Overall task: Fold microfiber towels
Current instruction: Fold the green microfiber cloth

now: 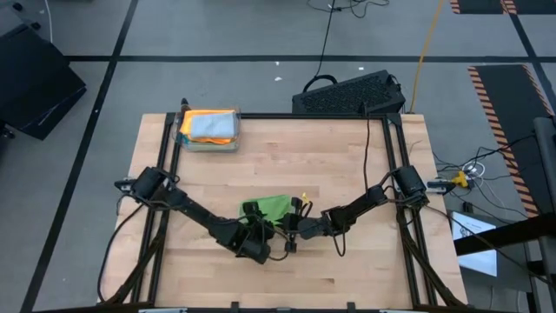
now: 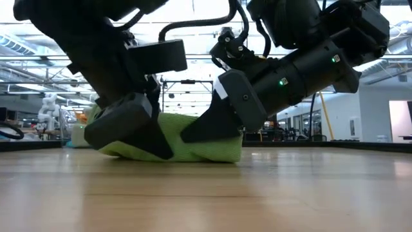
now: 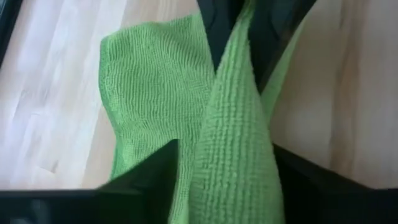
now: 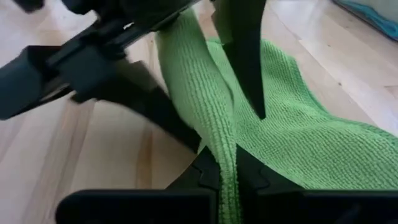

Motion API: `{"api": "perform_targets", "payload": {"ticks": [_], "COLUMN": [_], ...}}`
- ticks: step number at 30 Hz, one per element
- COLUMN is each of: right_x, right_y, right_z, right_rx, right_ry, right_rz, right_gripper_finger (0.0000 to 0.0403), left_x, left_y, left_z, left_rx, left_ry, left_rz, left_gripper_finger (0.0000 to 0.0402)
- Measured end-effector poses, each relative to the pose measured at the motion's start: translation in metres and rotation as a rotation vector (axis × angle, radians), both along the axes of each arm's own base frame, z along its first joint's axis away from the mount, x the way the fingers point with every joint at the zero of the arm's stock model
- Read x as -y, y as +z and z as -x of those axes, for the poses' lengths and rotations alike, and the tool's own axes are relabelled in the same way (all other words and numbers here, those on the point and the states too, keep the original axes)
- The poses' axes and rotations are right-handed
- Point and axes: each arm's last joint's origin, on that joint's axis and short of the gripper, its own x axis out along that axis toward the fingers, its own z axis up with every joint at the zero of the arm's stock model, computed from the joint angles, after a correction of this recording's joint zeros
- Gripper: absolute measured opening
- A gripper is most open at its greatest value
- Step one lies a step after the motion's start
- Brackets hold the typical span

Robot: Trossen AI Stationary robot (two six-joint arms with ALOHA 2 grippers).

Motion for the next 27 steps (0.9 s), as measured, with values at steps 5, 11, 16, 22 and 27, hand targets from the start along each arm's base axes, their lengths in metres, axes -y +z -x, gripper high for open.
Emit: {"api": "perform_targets", "payload": {"ticks": [5, 11, 16, 22, 27], "right_x": [0.000, 0.003, 0.009, 0.017, 0.023], "right_y": [0.006, 0.033, 0.058, 0.074, 0.077], "right_z": [0.000, 0.005, 0.019, 0.041, 0.058], "right_rx": [0.013, 0.006, -0.093, -0.078, 0.038], "right_ry": [0.025, 0.001, -0.016, -0.010, -0.017], "right_rz": [0.004, 0.086, 0.182, 0.195, 0.158], "right_gripper_finger": [0.0007, 0.0050, 0.0093, 0.0118, 0.0120], "left_x": [-0.008, -0.020, -0.044, -0.083, -0.124], "left_y": [-0.002, 0.012, 0.040, 0.082, 0.119], "left_z": [0.003, 0.008, 0.013, 0.019, 0.025], "left_rx": [-0.083, -0.160, -0.220, -0.246, -0.235], "left_ry": [-0.013, -0.044, -0.046, -0.114, -0.178], "left_rz": [-0.041, -0.086, -0.082, -0.118, -0.228], "left_gripper_finger": [0.0060, 0.0018, 0.0008, 0.0007, 0.0013]}}
